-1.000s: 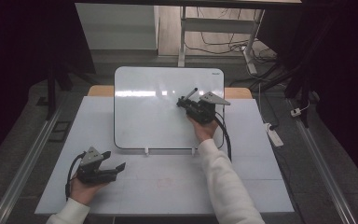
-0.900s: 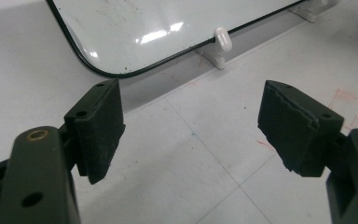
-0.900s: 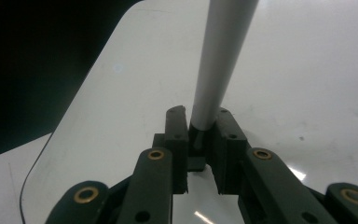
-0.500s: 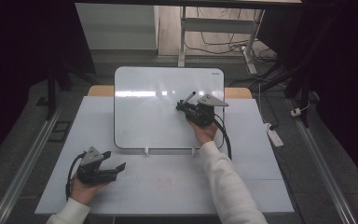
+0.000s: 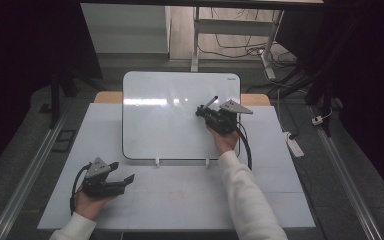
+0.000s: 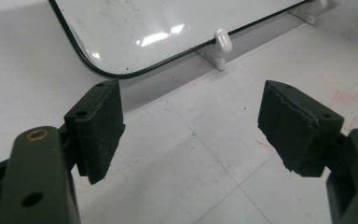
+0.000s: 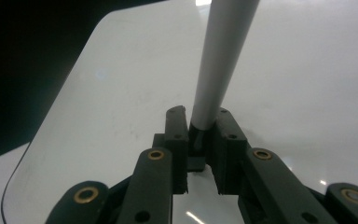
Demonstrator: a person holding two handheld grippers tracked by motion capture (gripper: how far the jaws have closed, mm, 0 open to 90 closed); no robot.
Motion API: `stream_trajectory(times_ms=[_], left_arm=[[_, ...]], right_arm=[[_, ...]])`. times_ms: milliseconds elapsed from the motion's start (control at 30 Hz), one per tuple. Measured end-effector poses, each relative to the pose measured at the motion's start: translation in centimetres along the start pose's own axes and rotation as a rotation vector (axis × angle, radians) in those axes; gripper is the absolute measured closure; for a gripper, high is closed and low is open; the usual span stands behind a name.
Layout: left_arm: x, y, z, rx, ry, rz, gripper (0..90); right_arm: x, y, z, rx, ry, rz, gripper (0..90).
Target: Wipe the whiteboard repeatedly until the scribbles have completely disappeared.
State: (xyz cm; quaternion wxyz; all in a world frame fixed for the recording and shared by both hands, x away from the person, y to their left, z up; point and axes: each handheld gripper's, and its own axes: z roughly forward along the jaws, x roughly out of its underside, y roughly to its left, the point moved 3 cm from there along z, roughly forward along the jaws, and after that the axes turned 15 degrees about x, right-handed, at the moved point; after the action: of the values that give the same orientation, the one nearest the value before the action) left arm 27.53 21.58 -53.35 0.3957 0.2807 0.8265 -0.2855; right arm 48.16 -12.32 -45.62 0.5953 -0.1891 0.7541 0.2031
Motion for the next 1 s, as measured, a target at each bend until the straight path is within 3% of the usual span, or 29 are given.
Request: stream_trajectory(times_ms=[67, 200, 333, 400, 533, 600, 733, 800, 900, 1000], left_arm=[[0.0, 0.1, 0.1, -0.001, 0.002, -0.001, 23.9], [0.0, 0.0, 0.1, 0.002, 0.004, 0.001, 23.9], [0.0, 0.0, 0.0, -0.001, 0.001, 0.001, 23.8], [0.0, 0.1, 0.0, 0.000, 0.000, 0.000, 23.8], [0.0, 0.1, 0.1, -0.002, 0.003, 0.000, 23.8], [0.0, 0.0, 0.0, 0.001, 0.001, 0.003, 23.8], [0.0, 0.1, -0.1, -0.001, -0.003, 0.001, 23.9], [0.0, 0.1, 0.0, 0.000, -0.001, 0.001, 23.9], [0.0, 0.1, 0.0, 0.000, 0.001, 0.003, 23.9], [0.0, 0.2, 0.0, -0.003, -0.004, 0.000, 23.9]], right_arm=[[0.1, 0.3, -0.1, 0.004, -0.003, -0.003, 78.3], [0.6, 1.2, 0.1, -0.030, 0.022, -0.048, 78.3], [-0.3, 0.5, 0.6, -0.004, -0.014, 0.002, 78.3], [-0.4, 0.8, 0.9, -0.011, -0.017, 0.020, 78.3], [0.4, 2.8, 1.5, -0.063, 0.016, -0.043, 78.3], [0.1, 2.5, 1.5, -0.057, 0.010, -0.031, 78.3], [-0.9, 0.7, 1.0, 0.005, -0.016, 0.012, 78.3], [-0.9, 0.3, 0.7, 0.012, -0.004, -0.001, 78.2], [-0.6, 0.2, 0.0, -0.015, 0.029, -0.020, 78.2], [-0.8, -0.2, -1.5, -0.043, 0.020, 0.003, 78.2]])
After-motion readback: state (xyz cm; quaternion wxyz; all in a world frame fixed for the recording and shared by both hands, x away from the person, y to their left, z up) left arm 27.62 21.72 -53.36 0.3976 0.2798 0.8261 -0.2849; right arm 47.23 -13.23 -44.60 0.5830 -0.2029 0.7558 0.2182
